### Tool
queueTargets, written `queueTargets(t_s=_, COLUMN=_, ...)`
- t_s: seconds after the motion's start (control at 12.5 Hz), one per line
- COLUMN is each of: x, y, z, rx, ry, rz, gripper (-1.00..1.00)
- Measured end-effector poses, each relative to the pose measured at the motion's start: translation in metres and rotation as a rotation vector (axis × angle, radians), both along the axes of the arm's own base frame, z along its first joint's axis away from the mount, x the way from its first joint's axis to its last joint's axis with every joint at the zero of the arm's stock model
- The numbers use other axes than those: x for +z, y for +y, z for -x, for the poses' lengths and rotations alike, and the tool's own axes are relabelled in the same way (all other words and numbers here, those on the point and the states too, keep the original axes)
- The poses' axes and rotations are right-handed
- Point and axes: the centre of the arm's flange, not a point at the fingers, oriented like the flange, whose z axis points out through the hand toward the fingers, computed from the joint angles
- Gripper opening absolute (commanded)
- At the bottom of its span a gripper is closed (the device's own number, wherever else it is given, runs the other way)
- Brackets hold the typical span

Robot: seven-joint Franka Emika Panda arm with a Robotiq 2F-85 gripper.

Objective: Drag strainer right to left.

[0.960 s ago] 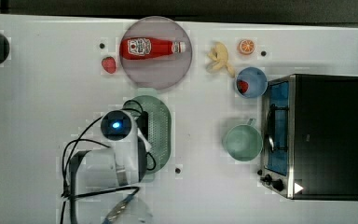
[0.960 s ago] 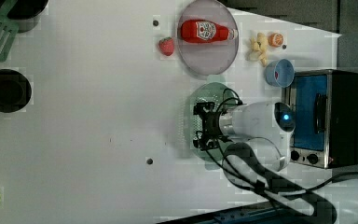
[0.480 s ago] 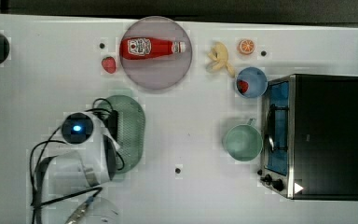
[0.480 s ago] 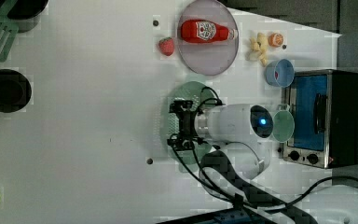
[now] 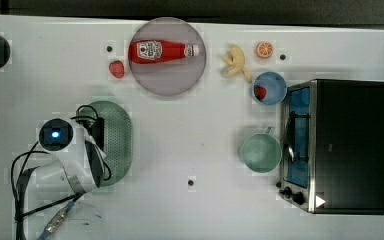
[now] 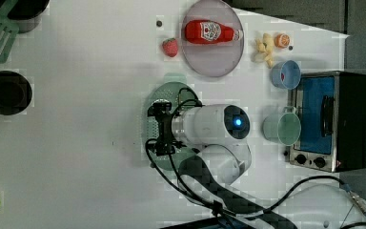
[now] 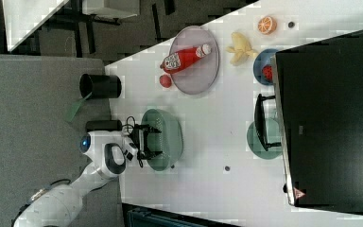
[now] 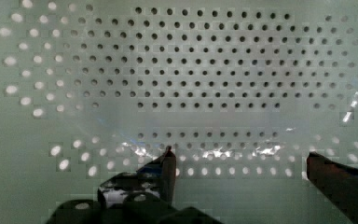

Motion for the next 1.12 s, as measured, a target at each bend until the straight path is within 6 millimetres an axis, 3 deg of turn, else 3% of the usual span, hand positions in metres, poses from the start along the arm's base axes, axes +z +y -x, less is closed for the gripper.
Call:
queueTargets(t_s=0.32, x=0.007, y=0.032, z=-0.005, rx=-0.033, ry=-0.035, rz=-0.006, gripper=1.0)
queueTargets(t_s=0.56, x=0.004, y=0.067, z=-0.01, rx=-0.053, ry=-0.042, rz=-0.039, gripper=1.0)
queueTargets(t_s=0.8, x=0.0, y=0.08, z=0.001, rx=-0.041, ry=-0.02, rz=-0.035, gripper=1.0)
queueTargets(t_s=1.12, x=0.005, y=0.093, z=-0.009, rx=0.002, ry=-0.05, rz=-0.031, gripper=1.0)
